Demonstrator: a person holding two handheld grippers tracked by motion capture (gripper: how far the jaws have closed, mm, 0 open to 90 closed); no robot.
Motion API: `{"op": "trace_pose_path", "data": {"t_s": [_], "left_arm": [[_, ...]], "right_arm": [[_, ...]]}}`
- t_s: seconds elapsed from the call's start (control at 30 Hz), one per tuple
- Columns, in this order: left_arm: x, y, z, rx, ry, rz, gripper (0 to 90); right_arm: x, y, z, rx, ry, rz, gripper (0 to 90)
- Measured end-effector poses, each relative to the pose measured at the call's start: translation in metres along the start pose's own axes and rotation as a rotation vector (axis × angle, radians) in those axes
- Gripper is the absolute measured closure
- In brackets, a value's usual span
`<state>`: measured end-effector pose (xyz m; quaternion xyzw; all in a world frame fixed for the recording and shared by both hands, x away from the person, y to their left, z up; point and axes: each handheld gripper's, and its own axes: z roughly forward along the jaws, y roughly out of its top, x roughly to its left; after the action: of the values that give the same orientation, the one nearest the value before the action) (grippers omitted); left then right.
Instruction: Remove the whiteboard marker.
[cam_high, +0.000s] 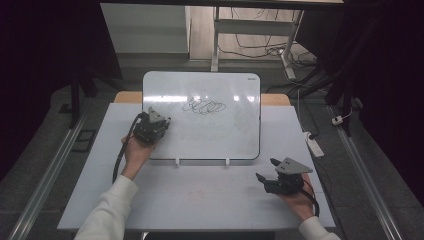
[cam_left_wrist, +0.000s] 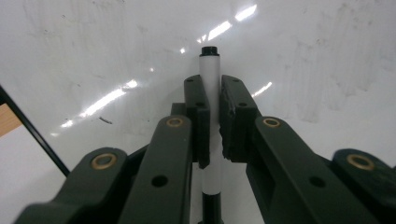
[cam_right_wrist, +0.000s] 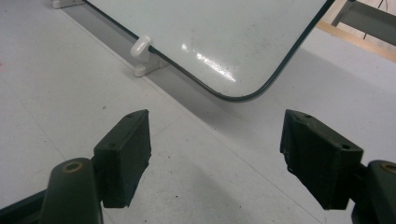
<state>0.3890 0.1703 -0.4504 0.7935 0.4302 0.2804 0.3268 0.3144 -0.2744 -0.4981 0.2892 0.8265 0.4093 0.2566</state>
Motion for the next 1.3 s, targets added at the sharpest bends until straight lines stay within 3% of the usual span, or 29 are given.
{"op": "trace_pose_path", "data": {"t_s": [0.13,0.2,0.37,0.47,0.57,0.8,0.93,1.03,1.3], "left_arm": [[0.005,0.0,-0.009,-0.04,-0.037,-0.026,81.6],[0.008,0.0,-0.019,-0.085,-0.094,-0.052,81.6],[0.004,0.002,-0.031,-0.137,-0.156,-0.043,81.6],[-0.007,0.006,-0.039,-0.175,-0.22,-0.017,81.6],[-0.015,0.009,-0.041,-0.19,-0.245,-0.003,81.6],[-0.046,0.017,-0.042,-0.22,-0.332,0.058,81.6],[-0.057,0.02,-0.04,-0.228,-0.36,0.075,81.6],[-0.074,0.023,-0.039,-0.242,-0.382,0.11,81.6],[-0.105,0.032,-0.032,-0.259,-0.417,0.157,81.6]], "right_arm": [[0.0,0.0,0.0,-0.008,-0.001,0.006,24.4],[0.0,0.0,-0.001,-0.021,0.003,0.01,24.3],[-0.001,0.003,-0.001,-0.055,0.037,0.025,28.4],[0.0,0.009,0.001,-0.064,0.064,0.039,28.9],[0.003,0.016,0.003,-0.077,0.09,0.053,29.2],[0.013,0.042,0.012,-0.119,0.169,0.091,29.5],[0.02,0.053,0.02,-0.109,0.206,0.099,29.9],[0.03,0.065,0.033,-0.094,0.262,0.116,31.0],[0.052,0.09,0.055,-0.085,0.322,0.123,33.7]]}}
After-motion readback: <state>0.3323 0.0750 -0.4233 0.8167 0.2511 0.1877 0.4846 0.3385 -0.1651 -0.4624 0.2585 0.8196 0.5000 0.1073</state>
